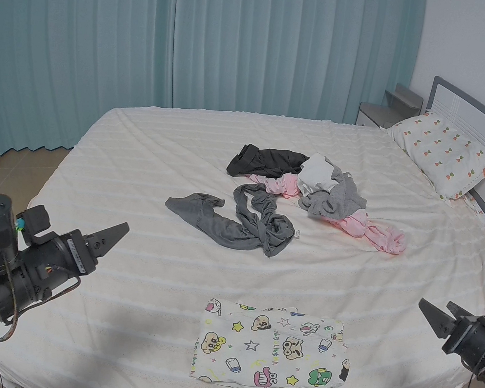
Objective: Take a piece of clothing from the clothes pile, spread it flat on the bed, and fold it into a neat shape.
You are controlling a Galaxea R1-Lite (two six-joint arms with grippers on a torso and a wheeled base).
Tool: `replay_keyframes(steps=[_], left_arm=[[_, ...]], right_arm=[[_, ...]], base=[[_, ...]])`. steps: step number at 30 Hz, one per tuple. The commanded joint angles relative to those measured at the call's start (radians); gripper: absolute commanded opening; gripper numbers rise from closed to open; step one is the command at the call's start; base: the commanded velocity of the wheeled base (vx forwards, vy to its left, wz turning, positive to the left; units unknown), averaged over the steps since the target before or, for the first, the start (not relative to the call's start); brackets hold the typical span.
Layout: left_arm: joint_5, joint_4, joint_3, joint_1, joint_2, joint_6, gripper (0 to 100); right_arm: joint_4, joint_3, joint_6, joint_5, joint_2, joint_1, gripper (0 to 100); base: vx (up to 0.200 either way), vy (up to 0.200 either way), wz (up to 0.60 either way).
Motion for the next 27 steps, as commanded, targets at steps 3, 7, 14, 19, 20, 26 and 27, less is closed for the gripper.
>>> replay_keyframes(steps=[3, 7, 14, 19, 20, 26, 27], left_arm=[[0.151, 0.481, 0.168, -0.001, -0.700, 0.154, 100], [0.216, 0.708, 0.145, 0.006, -0.909, 0.232, 100], [0.283, 1.039, 0.091, 0.056, -1.200, 0.269, 100], [0.300, 1.102, 0.130, 0.087, -1.323, 0.313, 100], [0.317, 1.091, 0.140, 0.087, -1.322, 0.307, 100], [0.313, 0.982, 0.202, 0.061, -1.368, 0.341, 100], [0.296, 0.962, 0.216, 0.056, -1.386, 0.385, 100]], right_arm=[[1.194, -0.267, -0.177, -0.018, -1.061, -0.214, 100], [1.205, -0.287, -0.192, -0.106, -1.088, -0.230, 100], [1.186, -0.174, -0.206, -0.242, -1.088, -0.230, 100], [0.968, -0.047, -0.209, -0.090, -1.090, -0.229, 100], [0.889, -0.010, -0.216, -0.012, -1.090, -0.229, 100], [0.792, 0.026, -0.239, 0.130, -1.090, -0.229, 100], [0.807, 0.019, -0.256, 0.144, -1.090, -0.229, 100]], base=[[0.000, 0.000, 0.00], [0.000, 0.000, 0.00], [0.000, 0.000, 0.00], [0.000, 0.000, 0.00], [0.000, 0.000, 0.00], [0.000, 0.000, 0.00], [0.000, 0.000, 0.00]])
